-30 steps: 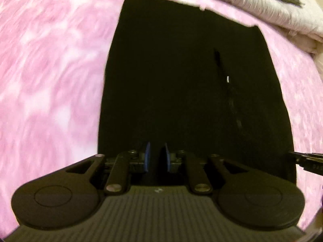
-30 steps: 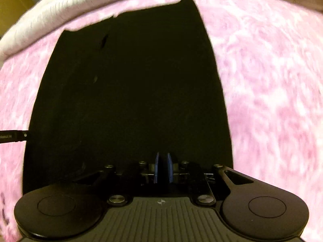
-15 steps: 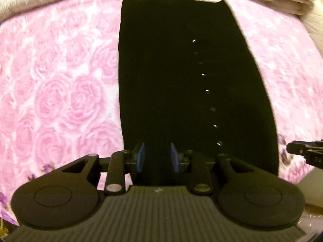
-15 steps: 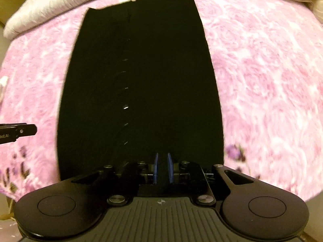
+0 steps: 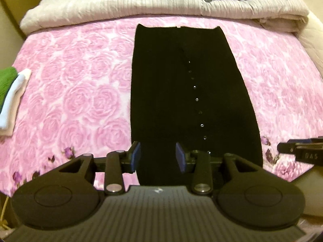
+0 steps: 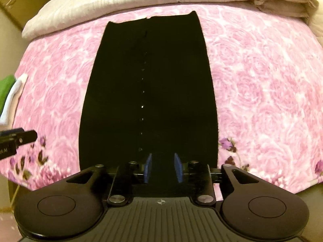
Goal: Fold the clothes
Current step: 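Open both grippers to release the garment end, then withdraw both grippers back from the flat black garment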
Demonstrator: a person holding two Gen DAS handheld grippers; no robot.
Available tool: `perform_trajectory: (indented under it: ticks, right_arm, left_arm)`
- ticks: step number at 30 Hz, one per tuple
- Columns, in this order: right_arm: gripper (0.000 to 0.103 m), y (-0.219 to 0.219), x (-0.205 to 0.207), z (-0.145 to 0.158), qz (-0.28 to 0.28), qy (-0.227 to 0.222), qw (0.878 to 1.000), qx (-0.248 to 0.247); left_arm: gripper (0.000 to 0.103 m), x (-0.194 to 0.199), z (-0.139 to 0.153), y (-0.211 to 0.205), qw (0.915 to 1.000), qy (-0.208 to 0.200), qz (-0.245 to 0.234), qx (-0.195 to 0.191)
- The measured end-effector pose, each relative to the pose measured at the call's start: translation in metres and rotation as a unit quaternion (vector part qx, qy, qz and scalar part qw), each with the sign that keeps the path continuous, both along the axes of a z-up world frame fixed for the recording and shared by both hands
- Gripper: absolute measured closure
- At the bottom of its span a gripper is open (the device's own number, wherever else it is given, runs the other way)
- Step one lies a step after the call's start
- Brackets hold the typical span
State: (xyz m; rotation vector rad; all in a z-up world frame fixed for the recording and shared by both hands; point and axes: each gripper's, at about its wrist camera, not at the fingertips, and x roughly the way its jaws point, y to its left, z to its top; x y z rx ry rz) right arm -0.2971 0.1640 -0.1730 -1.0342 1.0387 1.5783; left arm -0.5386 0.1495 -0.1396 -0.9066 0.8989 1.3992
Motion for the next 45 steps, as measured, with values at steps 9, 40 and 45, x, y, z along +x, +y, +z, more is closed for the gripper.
perform_trajectory:
  ticks: [9, 40, 45]
  right_arm:
    - [0.056, -0.040, 0.059, 0.011, 0.056, 0.003, 0.998, 0.012]
    - [0.055, -0.137, 0.114, 0.026, 0.155, 0.003, 0.988, 0.015]
    - [0.055, -0.134, 0.105, 0.026, 0.156, 0.004, 0.988, 0.018]
  left_arm:
    - [0.068, 0.083, 0.013, -0.060, 0.9992, 0.006, 0.033, 0.020]
    - [0.063, 0.140, 0.016, -0.187, 0.9954, 0.000, 0.092, 0.023]
    - [0.063, 0.125, 0.017, -0.182, 0.9952, 0.000, 0.095, 0.022]
